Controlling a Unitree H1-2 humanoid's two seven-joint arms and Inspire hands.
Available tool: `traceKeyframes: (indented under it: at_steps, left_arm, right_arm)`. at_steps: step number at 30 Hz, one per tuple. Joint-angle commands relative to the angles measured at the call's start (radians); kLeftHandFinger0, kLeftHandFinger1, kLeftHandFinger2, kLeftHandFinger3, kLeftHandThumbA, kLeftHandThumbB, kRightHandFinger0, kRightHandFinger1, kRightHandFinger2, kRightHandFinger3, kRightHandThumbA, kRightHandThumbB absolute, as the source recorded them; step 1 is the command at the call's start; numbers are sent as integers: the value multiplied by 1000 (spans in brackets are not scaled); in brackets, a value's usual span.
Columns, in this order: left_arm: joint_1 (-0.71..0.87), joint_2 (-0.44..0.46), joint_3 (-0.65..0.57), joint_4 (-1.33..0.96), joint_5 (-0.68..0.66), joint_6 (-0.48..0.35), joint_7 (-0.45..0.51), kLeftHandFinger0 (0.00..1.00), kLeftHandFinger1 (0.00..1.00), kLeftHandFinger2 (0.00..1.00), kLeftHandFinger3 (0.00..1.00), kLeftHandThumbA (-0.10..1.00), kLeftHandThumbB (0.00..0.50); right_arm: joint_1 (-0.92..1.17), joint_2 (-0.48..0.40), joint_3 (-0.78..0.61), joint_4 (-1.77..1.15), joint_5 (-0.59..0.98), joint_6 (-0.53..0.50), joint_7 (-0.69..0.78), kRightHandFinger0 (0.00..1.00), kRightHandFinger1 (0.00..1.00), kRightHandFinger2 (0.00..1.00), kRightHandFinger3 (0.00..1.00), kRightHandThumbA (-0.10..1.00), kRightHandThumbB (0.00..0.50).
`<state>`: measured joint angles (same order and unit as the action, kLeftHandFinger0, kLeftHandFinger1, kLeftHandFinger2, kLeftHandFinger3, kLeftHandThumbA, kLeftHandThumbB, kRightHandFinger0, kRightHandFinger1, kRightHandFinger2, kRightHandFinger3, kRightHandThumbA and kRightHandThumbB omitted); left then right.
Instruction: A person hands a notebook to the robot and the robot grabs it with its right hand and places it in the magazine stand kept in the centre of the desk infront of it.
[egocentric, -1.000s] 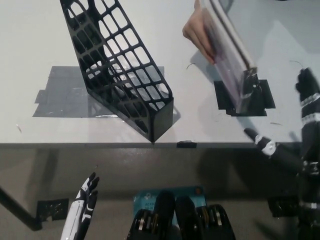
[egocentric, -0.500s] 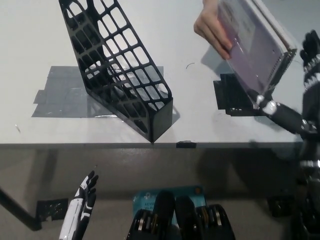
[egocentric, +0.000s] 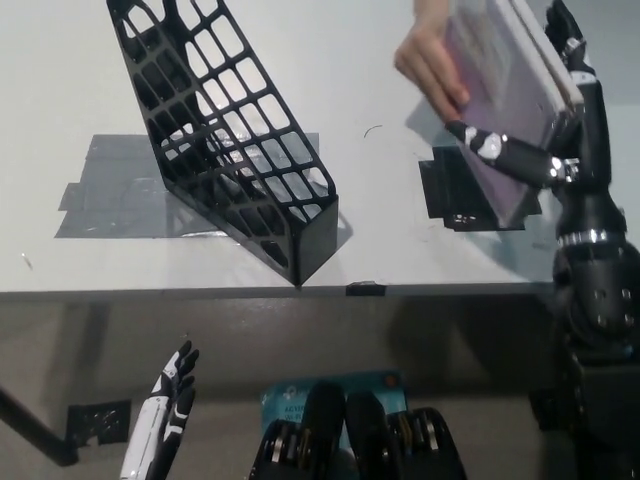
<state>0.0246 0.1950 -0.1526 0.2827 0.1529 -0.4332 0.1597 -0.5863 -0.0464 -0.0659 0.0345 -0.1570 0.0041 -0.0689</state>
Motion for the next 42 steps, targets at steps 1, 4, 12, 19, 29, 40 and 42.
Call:
traceKeyframes:
  at_steps: [1, 4, 12, 19, 29, 40, 42]
  left_arm:
    - [-4, 12, 1, -28, 13, -37, 30, 981, 1000, 1000, 1000, 1000, 500]
    - [0, 11, 2, -38, 5, -37, 22, 966, 1000, 1000, 1000, 1000, 500]
    - [10, 15, 7, -48, 3, -37, 25, 967, 1000, 1000, 1000, 1000, 500]
    - [3, 21, 9, -46, 6, -37, 25, 963, 1000, 1000, 1000, 1000, 500]
    - [13, 17, 13, -49, -4, -37, 17, 964, 1000, 1000, 1000, 1000, 500]
    - [16, 12, 5, -44, -3, -37, 26, 966, 1000, 1000, 1000, 1000, 500]
    - [13, 14, 6, -43, -1, -37, 27, 965, 1000, 1000, 1000, 1000, 500]
  right_arm:
    - [-130, -6, 15, 93, 16, 15, 10, 1000, 1000, 1000, 1000, 1000, 261]
    - [-163, -5, 15, 148, 7, 16, -4, 1000, 1000, 1000, 1000, 1000, 268]
    - [-220, -8, 31, 288, -111, 155, -105, 37, 63, 91, 265, 630, 12]
    - [-213, 22, -7, 283, -30, 231, -98, 0, 0, 52, 26, 904, 0]
    - [-188, 55, -47, 232, 36, 274, -82, 0, 0, 273, 172, 866, 0]
    - [-222, 138, -211, 81, 282, 299, -55, 0, 0, 0, 0, 822, 18]
    - [-237, 157, -248, 60, 332, 302, -65, 0, 0, 0, 0, 841, 86]
